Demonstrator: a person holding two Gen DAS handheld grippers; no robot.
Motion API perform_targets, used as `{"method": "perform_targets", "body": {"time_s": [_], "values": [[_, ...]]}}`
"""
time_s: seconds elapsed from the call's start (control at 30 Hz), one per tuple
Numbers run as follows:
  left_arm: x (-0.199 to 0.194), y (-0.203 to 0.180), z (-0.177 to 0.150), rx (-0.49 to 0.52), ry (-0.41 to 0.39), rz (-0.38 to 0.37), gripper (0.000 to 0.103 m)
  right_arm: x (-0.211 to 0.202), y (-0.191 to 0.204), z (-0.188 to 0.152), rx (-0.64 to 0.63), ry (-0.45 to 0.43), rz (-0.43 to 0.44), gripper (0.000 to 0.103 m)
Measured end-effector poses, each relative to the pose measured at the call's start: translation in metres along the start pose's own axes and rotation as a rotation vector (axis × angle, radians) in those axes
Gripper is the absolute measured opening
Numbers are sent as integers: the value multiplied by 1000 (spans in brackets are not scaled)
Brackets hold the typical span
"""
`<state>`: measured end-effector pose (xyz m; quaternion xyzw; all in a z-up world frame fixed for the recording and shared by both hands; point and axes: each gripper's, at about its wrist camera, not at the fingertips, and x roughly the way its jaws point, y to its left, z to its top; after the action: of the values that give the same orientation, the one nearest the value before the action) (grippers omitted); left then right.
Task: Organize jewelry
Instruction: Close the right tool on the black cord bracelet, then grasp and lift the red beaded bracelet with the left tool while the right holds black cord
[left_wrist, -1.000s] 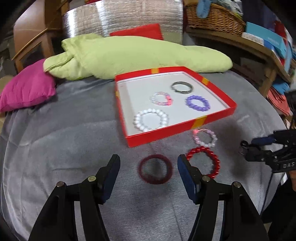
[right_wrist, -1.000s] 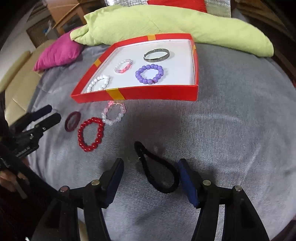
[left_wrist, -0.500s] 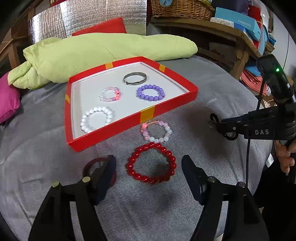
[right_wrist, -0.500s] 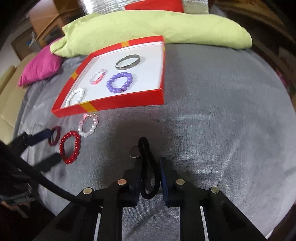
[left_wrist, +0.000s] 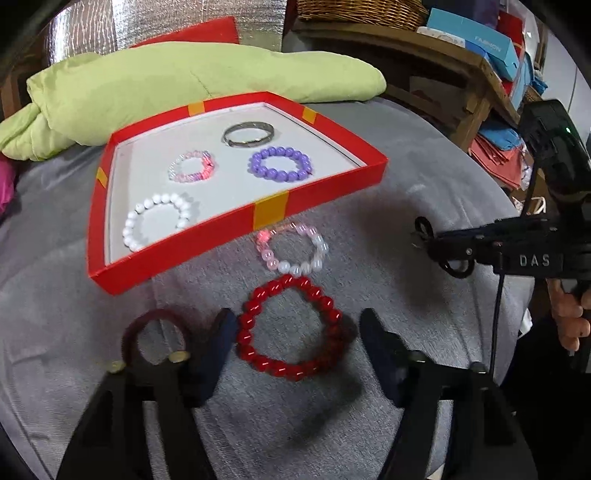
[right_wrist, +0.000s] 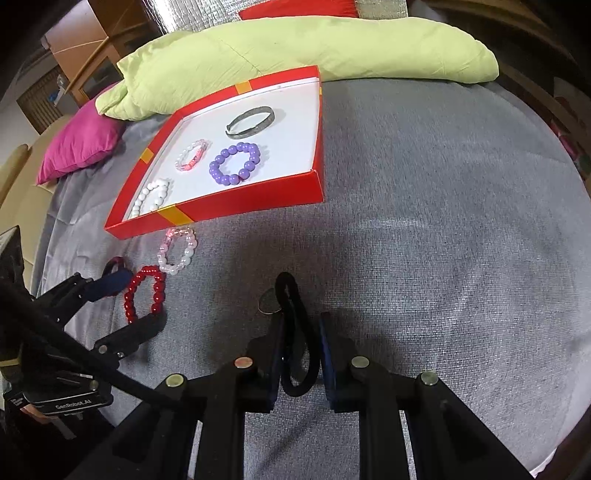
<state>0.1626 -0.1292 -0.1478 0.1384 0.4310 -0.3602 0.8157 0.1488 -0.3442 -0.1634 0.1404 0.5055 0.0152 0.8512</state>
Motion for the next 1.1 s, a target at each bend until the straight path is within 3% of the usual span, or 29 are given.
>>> {"method": "perform_targets", "body": {"time_s": [0.13,0.17,0.57,0.77,1.0,1.1], "values": [[-1,-5,-4,33,-7,3,23,-1,0,-1,-2,0,-5,21],[-2,-5,-4,33,-8,2,21,0,1,0,-4,-1,-7,21],[-16,-15,-4,62,-43,-53,19,-5,6,4,-4,-55,-2,17],[-34,-7,-2,32,-91,-37,19,-11,12,8,-8,-93,18,16],[-49,9,2,-19,-139,11,19,-8,11,9,-1,-71,-9,17],[-54,16,3,-53,-160,30,19,-7,6,10,11,-55,3,35]]}}
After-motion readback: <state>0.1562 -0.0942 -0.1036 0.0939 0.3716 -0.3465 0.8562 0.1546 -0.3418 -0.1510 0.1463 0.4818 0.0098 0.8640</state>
